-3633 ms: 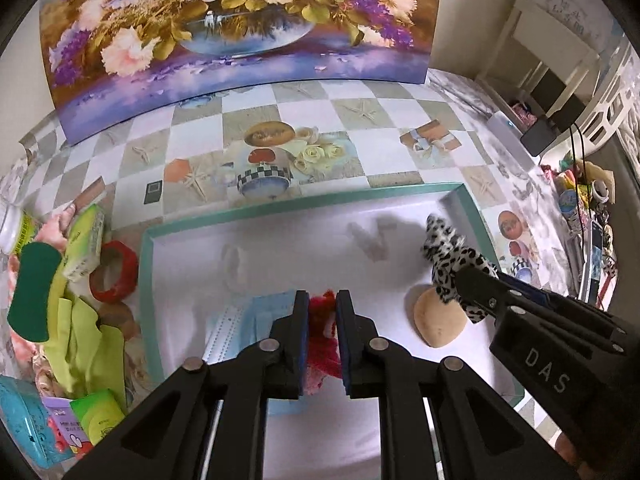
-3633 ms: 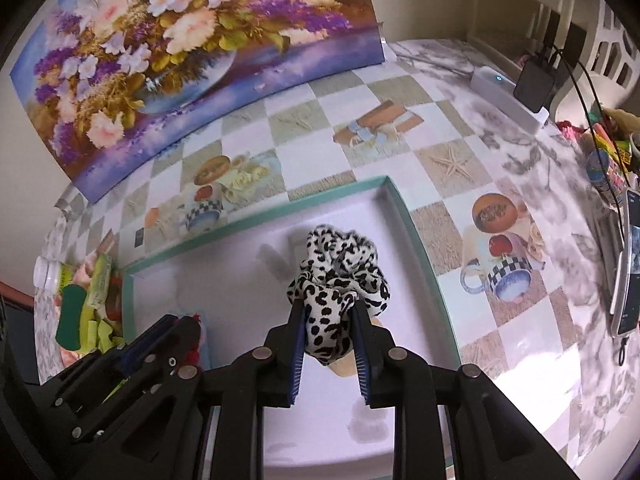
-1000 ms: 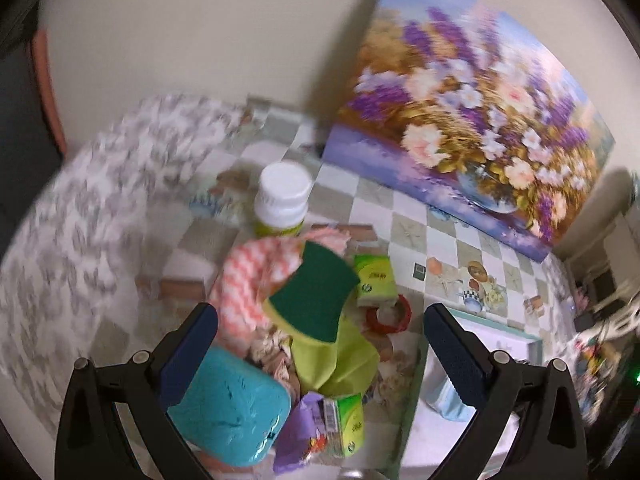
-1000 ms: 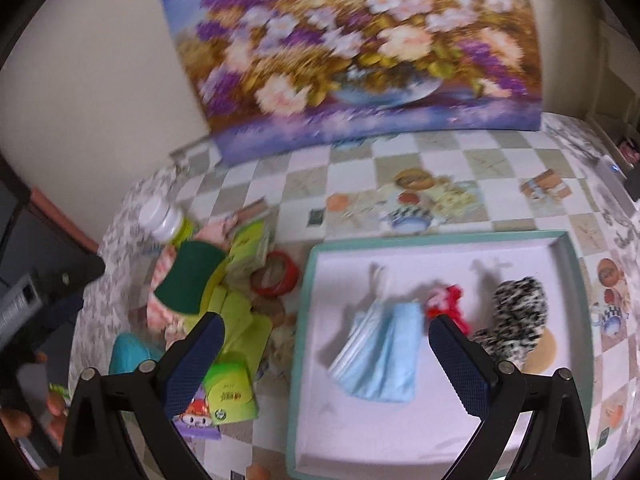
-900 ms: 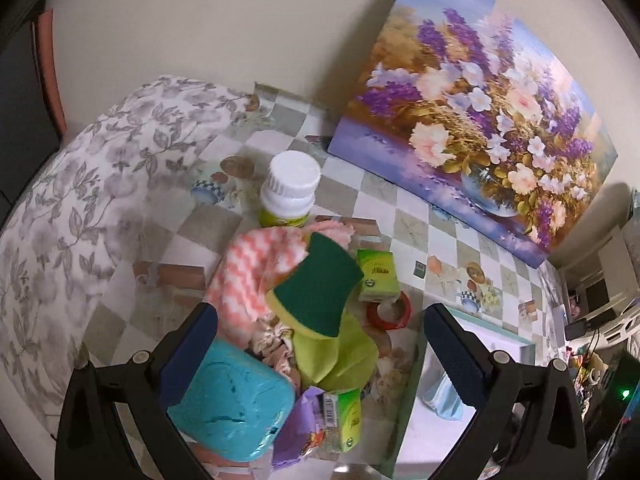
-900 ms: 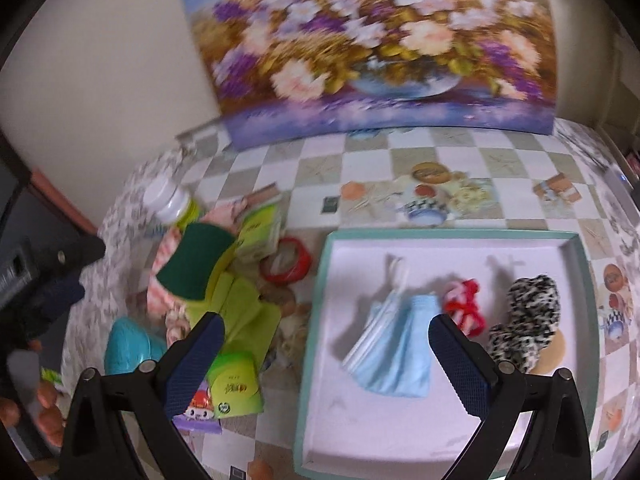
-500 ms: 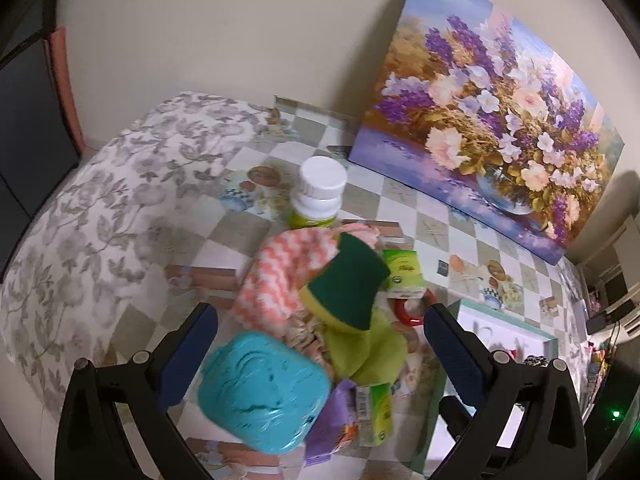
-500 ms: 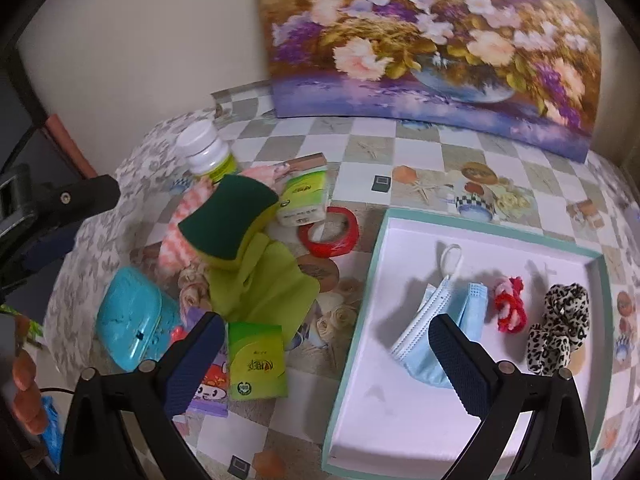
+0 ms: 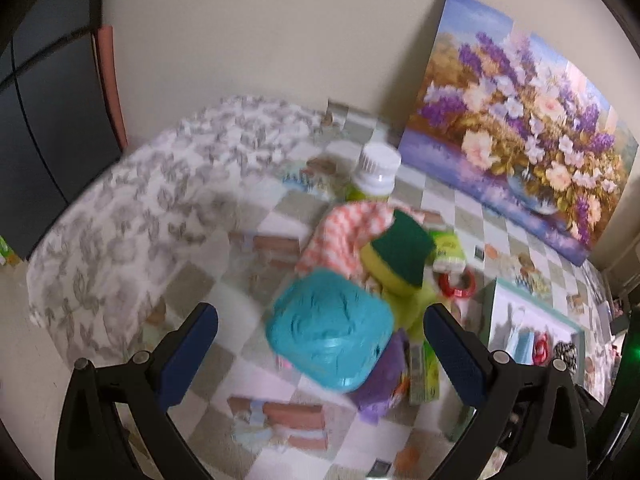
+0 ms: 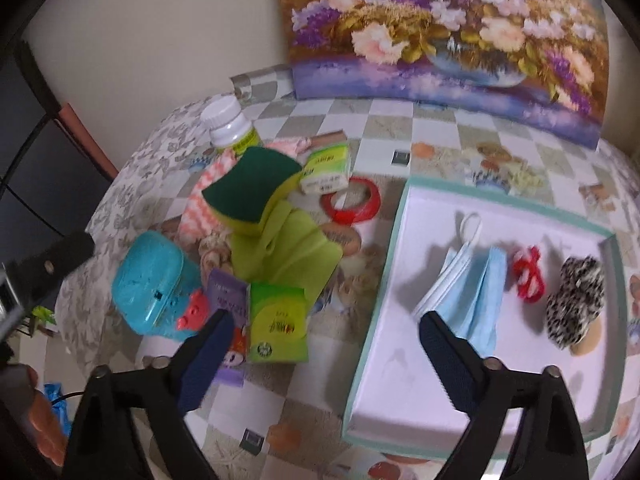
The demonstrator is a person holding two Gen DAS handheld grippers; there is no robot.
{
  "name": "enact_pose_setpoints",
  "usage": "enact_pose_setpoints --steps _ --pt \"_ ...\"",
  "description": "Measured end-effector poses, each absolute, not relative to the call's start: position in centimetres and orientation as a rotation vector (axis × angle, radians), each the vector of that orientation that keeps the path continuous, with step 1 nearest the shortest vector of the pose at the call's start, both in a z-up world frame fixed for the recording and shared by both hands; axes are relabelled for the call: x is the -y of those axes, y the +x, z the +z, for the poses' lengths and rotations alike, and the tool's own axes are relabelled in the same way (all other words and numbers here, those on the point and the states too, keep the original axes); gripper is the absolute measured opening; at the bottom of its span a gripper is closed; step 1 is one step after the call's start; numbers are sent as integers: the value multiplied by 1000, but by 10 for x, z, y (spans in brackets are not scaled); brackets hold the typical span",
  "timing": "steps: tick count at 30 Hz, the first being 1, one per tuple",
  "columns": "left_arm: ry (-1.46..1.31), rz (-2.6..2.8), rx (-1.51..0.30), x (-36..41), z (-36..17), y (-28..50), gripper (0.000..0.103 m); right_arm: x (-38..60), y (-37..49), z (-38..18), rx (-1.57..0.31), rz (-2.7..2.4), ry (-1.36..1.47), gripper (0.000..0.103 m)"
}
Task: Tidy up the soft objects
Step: 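Move both grippers back toward the remaining pile of soft items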
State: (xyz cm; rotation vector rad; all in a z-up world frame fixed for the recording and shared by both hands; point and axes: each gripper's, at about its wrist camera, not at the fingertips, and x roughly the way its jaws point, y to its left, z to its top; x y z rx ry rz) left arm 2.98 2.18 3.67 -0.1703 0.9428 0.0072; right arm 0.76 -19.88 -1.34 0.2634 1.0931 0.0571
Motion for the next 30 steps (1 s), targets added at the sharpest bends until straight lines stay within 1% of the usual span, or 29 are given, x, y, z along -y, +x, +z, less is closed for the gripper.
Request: enact_pose_setpoints --steps 4,8,10,13,14,16,17,18,28,30 --pt "-162 27 -1030 -21 18 23 102 197 5 -21 -1122 102 291 82" --pt "-158 15 -1095 -14 6 18 102 198 6 -28 -1140 132 328 79" --pt "-187 -7 -1126 -11 1 17 102 199 8 -33 -1155 149 349 74" --pt "-217 -39 -1165 -3 -7 16 101 200 10 -38 -1172 164 371 73" --pt "-220 -44 -1176 -1 -9 16 100 200 11 -40 -1176 166 379 72" --pt "-240 -49 -1196 2 -15 17 92 200 14 -43 -1188 175 392 69" --pt "-260 -52 -1213 2 -19 18 88 199 15 -45 -1193 177 393 69" --pt "-276 -54 -1224 1 -21 19 87 199 16 -47 -1201 182 397 69" --pt "-358 -29 -1231 -5 -29 23 86 189 27 -62 -1240 221 405 68" --pt "-366 -31 -1230 -6 -30 23 79 188 29 -61 -1233 227 401 68"
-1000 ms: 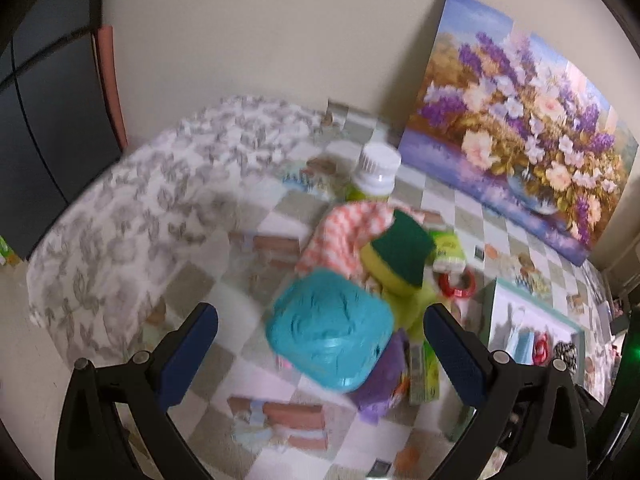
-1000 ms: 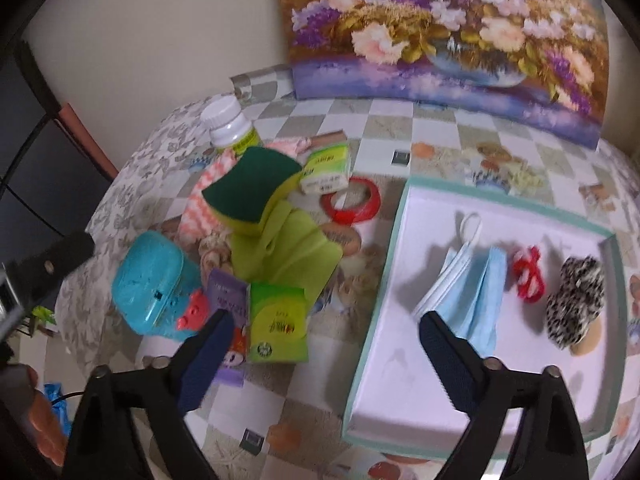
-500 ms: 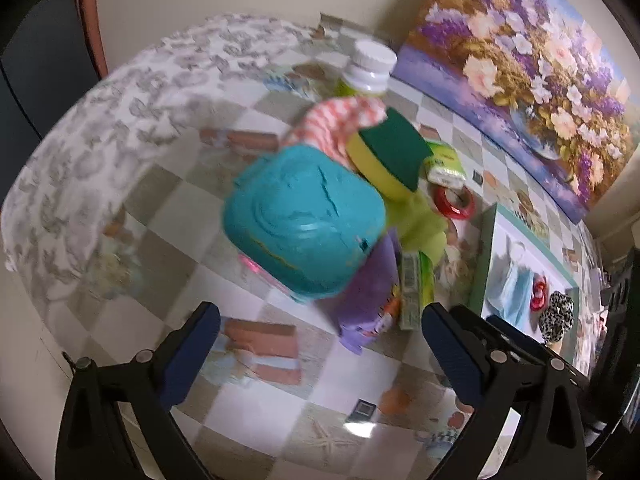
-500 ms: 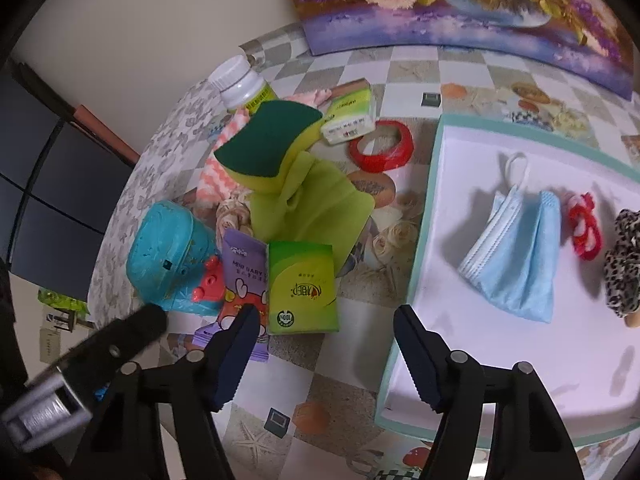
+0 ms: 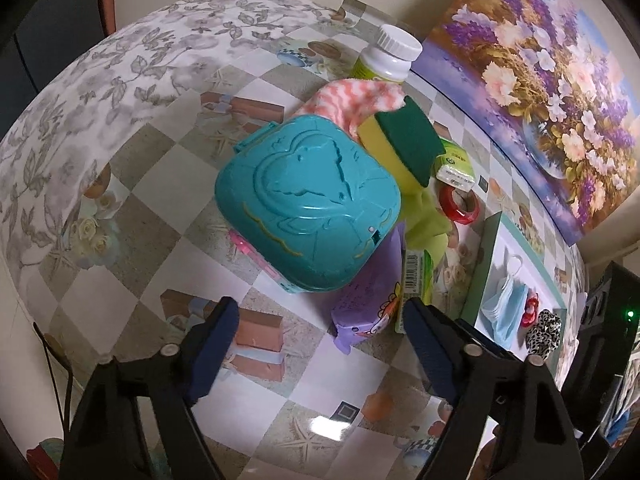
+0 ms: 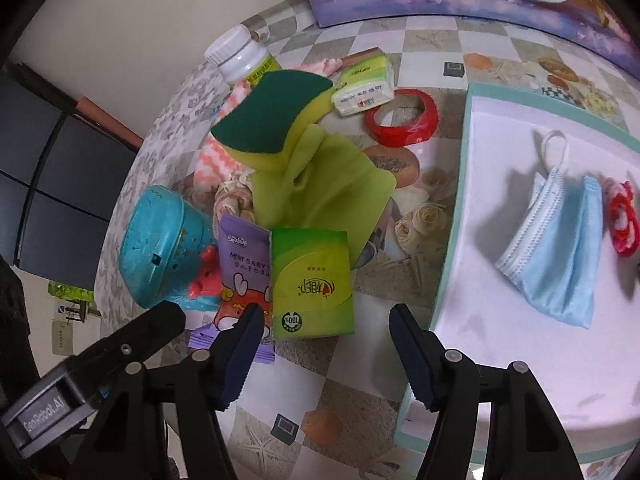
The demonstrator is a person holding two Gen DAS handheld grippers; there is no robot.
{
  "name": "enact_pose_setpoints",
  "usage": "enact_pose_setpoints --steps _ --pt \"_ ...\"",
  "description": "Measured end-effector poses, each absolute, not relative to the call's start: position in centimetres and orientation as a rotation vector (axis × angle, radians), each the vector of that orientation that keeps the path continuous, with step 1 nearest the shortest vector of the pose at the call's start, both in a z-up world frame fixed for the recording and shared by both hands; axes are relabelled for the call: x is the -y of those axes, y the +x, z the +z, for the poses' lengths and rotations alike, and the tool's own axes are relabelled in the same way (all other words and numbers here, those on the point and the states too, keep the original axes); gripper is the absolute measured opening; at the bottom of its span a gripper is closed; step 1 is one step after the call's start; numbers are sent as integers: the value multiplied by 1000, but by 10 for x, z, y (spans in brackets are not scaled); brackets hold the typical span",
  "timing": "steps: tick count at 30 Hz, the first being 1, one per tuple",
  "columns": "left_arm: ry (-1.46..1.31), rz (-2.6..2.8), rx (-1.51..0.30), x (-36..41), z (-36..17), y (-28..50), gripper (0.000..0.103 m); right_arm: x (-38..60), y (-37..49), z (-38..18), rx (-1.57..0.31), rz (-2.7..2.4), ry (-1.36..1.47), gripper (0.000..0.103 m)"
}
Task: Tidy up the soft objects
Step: 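Move both grippers back toward the remaining pile of soft items, then grasp the purple wipes pack with the left gripper while the right grasps the green tissue pack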
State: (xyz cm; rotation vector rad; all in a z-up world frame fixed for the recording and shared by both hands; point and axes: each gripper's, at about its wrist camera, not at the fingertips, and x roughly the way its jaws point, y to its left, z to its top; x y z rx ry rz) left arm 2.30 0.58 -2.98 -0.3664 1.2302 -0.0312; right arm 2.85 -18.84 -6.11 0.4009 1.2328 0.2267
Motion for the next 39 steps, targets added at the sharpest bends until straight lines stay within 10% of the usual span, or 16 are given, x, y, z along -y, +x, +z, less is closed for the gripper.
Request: enact_pose_setpoints --steps 15,39 --pt "-415 -31 -1234 -10 -35 24 78 182 39 -77 -1261 246 438 51" --pt "-346 -98 -1311 16 -61 32 68 229 6 -24 -1139 122 468 50"
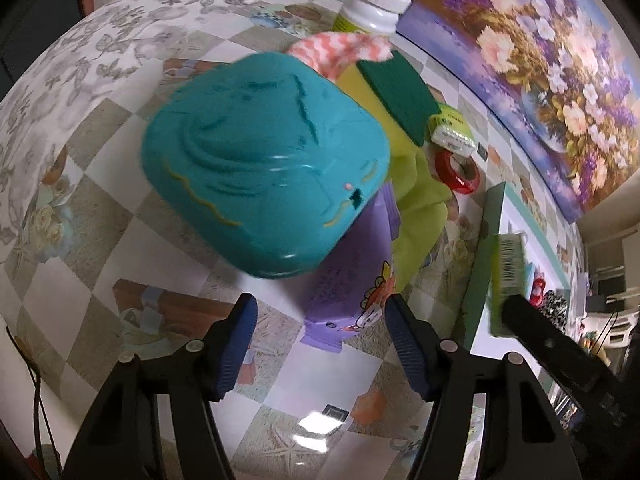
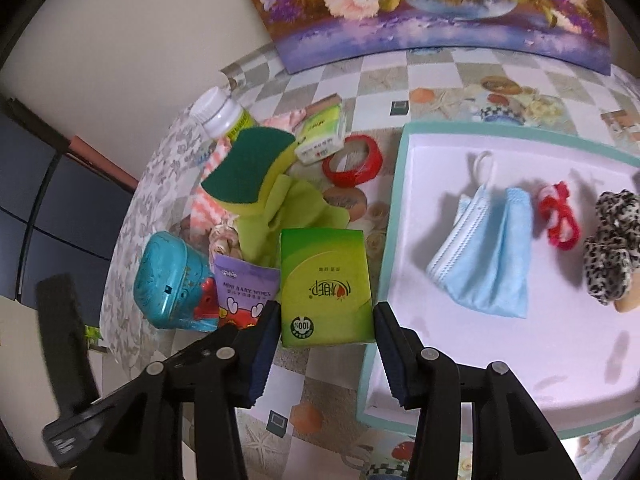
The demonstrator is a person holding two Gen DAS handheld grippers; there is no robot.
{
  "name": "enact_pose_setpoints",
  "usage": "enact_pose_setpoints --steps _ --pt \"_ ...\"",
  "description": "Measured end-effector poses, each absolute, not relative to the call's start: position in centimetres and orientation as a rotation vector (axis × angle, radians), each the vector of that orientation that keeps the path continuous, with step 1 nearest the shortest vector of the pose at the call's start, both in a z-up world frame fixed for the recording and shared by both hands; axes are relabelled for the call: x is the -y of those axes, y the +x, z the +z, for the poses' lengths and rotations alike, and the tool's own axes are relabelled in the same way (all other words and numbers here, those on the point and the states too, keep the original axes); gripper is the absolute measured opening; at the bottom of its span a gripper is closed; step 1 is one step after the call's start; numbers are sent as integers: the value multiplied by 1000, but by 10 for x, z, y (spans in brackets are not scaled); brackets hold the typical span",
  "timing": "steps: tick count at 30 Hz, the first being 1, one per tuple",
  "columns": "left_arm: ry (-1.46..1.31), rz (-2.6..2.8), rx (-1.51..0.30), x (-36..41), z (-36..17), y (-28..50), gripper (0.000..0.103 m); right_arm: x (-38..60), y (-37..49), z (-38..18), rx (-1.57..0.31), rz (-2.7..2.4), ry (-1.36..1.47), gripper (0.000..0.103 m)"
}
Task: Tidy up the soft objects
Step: 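Grasp the purple wipes pack with the left gripper while the right grasps the green tissue pack, then carry the purple pack and green tissue pack into the white tray and release both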
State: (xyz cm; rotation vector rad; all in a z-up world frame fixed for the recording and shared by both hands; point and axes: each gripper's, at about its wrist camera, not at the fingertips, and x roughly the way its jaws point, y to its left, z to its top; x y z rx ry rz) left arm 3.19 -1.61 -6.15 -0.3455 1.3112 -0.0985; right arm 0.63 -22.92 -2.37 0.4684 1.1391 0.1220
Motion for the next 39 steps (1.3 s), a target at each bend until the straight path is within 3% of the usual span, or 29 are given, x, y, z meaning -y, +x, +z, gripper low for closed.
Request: enact_pose_setpoints --steps 7,12,39 --pt "-323 -106 -1307 23 -67 39 66 231 1 -22 -1149 99 441 50" --pt "-317 -155 -1284 30 -65 39 45 235 -4 -23 -1154 88 451 50" --pt "-221 -305 -1079 75 -7 -1 41 281 -41 0 -1072 -143 439 50"
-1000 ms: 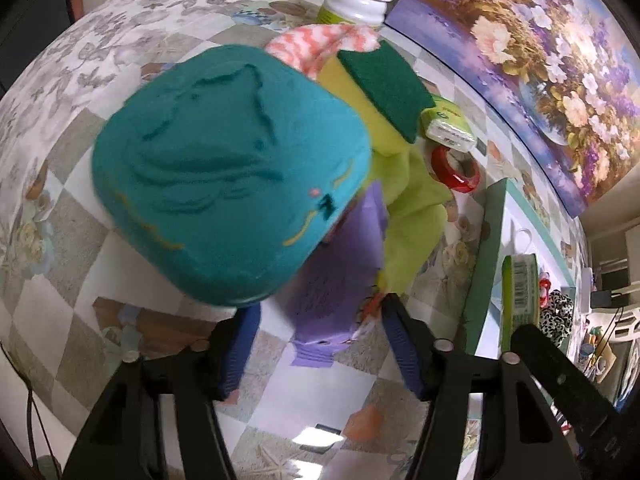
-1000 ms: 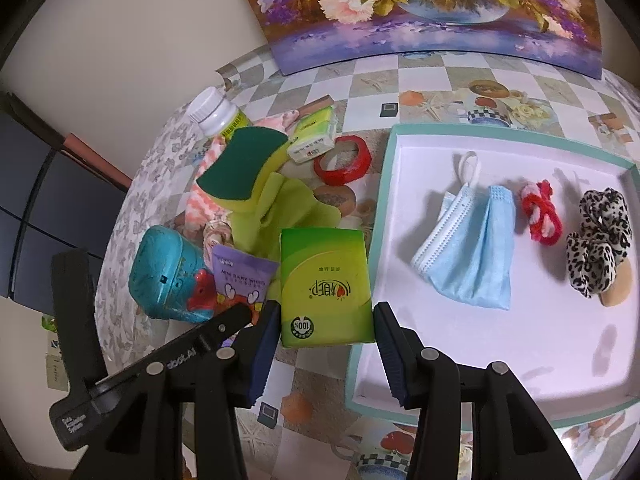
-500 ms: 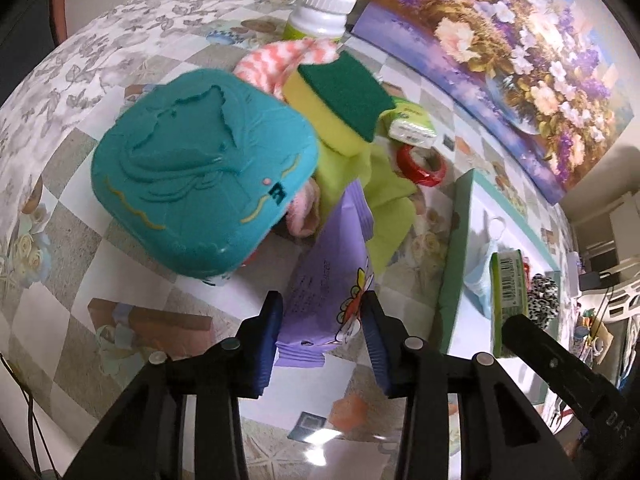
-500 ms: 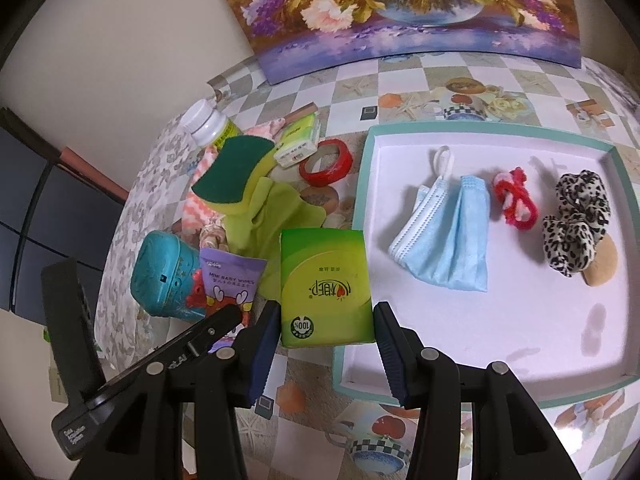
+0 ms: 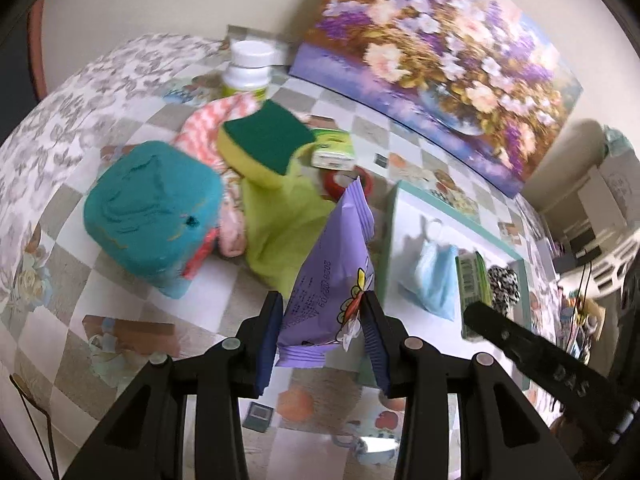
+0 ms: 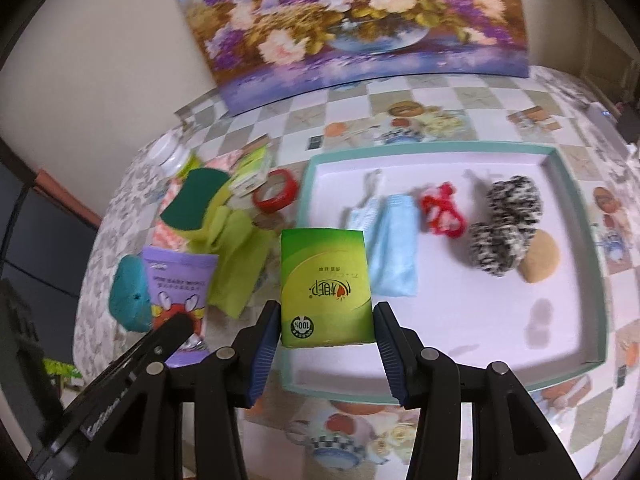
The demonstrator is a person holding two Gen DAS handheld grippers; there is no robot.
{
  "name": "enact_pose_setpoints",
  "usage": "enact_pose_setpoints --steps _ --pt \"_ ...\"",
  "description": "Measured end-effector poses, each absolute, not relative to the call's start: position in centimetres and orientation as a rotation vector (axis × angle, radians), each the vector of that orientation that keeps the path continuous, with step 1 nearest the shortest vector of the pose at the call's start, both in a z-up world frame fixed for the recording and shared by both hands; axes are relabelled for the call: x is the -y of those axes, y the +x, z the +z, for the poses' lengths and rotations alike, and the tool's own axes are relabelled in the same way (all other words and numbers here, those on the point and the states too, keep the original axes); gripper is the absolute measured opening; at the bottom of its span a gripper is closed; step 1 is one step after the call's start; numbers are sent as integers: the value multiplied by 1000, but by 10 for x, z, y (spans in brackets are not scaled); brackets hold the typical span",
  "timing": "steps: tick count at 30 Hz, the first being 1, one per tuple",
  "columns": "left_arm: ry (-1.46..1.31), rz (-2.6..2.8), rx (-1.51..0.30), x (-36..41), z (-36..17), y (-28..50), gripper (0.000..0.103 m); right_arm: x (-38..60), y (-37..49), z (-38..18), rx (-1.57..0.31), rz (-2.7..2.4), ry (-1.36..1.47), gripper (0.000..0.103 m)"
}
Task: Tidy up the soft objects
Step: 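Carry the purple pack and green tissue pack into the white tray and release both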
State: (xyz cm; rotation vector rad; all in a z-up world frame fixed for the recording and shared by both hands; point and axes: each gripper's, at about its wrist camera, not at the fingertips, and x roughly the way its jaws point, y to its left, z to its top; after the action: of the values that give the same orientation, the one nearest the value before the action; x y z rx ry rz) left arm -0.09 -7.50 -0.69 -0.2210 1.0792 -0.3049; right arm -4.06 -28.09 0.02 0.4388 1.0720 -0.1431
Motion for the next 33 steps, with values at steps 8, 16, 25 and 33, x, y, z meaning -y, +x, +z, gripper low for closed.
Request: enact_pose_setpoints --steps 8,16,25,33 --pt "-109 -404 -1070 119 -2 -20 41 333 -58 -11 -1097 -328 524 50" --pt "9 -493 -1067 163 -5 -32 41 379 -83 -11 -1060 -457 623 50" --pt "66 -550 -1085 192 -14 -37 42 401 -95 -17 -1069 -502 679 50" --pt "71 -586 -1123 204 -21 -34 42 395 -90 -15 -1080 -489 645 50"
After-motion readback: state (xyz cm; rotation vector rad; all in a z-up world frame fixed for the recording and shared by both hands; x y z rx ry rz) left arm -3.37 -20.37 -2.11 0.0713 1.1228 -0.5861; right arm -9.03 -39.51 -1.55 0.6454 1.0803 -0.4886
